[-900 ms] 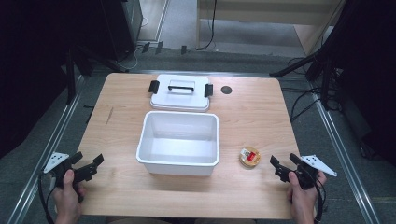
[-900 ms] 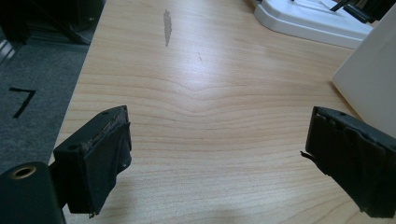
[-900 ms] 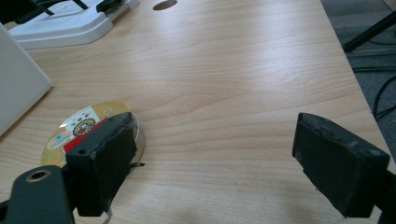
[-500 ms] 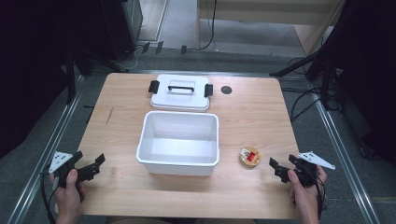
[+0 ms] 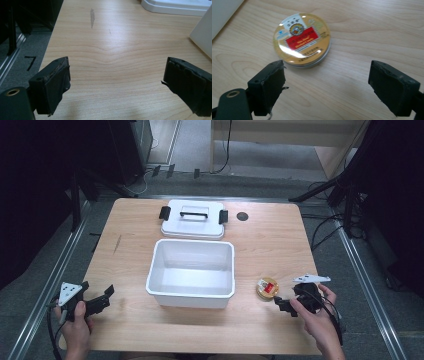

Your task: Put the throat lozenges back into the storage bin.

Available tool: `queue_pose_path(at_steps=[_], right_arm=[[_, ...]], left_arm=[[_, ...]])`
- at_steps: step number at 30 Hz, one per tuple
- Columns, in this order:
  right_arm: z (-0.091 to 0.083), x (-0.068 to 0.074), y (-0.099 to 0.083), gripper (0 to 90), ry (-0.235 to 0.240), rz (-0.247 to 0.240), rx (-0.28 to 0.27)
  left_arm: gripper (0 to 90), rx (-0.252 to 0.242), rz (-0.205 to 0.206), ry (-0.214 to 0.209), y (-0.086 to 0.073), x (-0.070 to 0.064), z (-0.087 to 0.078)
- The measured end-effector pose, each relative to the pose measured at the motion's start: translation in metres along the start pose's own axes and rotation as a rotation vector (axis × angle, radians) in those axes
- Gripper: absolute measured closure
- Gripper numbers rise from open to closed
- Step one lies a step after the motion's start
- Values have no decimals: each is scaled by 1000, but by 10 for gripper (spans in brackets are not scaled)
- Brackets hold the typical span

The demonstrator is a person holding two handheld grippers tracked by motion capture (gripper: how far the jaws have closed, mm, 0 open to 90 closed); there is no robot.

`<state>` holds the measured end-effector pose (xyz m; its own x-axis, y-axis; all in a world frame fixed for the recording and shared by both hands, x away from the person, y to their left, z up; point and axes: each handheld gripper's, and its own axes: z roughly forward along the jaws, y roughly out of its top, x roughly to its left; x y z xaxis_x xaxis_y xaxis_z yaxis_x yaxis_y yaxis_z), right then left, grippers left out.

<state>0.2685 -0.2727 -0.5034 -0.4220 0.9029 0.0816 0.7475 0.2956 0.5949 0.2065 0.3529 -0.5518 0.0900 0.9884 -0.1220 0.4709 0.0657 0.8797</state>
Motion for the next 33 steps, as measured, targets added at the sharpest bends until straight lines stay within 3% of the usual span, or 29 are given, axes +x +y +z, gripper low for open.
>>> queue_pose_path(at_steps=[3, 10, 14, 17, 18, 30, 32, 33], right_arm=[[3, 6, 9, 137, 12, -28, 63], [15, 22, 34, 136, 12, -65, 209], [25, 29, 50, 135, 22, -55, 299], [31, 32, 58, 134, 4, -41, 339], [39, 34, 66, 134, -20, -29, 377], [67, 42, 78, 171, -110, -7, 505], [68, 43, 78, 201, -115, -17, 513], [67, 43, 78, 202, -108, -22, 493]], left_arm=[[76, -1, -10, -10, 0, 2, 0], [79, 7, 10, -19, 0, 0, 0], [79, 27, 9, -42, 0, 0, 1], [79, 40, 8, -50, 1, 0, 2], [79, 45, 5, -57, 1, 1, 2], [84, 61, 13, -72, 1, 0, 3], [84, 61, 15, -70, 1, 0, 3], [84, 61, 15, -70, 1, 0, 3]])
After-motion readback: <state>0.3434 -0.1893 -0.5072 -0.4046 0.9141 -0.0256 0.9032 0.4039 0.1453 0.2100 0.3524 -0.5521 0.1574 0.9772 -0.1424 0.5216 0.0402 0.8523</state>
